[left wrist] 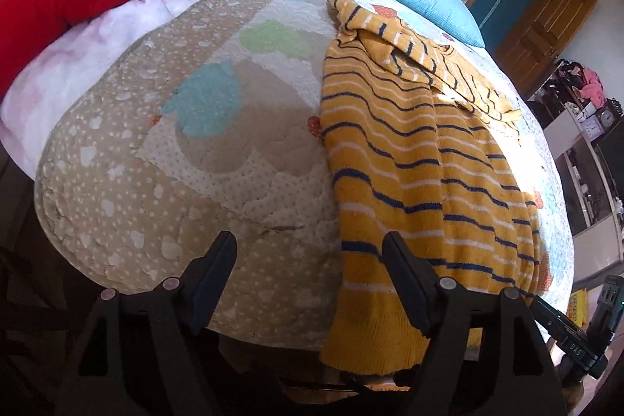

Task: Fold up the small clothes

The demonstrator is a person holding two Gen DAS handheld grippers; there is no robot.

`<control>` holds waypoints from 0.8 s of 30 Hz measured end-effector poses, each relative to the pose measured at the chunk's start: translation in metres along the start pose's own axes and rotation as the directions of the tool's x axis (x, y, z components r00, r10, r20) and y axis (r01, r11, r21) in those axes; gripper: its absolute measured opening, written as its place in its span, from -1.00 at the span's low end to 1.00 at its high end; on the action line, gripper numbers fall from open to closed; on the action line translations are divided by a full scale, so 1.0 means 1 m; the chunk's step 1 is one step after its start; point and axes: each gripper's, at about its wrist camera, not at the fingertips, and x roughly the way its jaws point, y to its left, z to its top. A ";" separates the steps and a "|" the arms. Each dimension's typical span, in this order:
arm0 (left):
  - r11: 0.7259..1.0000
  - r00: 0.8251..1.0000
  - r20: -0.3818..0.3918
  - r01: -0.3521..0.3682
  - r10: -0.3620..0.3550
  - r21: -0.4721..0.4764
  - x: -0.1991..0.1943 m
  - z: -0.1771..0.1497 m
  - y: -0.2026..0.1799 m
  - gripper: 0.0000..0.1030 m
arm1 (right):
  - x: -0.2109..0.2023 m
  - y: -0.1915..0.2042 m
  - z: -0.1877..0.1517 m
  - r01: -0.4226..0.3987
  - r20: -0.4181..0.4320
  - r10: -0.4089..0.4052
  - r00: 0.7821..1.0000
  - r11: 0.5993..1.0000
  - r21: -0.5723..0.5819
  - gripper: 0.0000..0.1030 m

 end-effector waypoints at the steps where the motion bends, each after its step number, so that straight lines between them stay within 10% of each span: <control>1: 1.000 1.000 -0.009 0.013 -0.013 0.001 0.003 -0.001 -0.002 0.44 | 0.005 0.002 0.002 0.006 -0.006 -0.006 1.000 1.000 -0.001 0.15; 4: 0.998 0.997 -0.045 -0.055 0.055 0.008 0.015 -0.006 -0.002 0.07 | 0.014 0.009 0.005 0.061 -0.026 -0.061 0.998 0.998 -0.019 0.15; 24: 0.986 0.992 -0.029 -0.117 0.121 0.115 0.001 -0.011 -0.026 0.09 | 0.017 0.005 0.001 0.114 -0.036 -0.114 0.993 0.993 0.001 0.26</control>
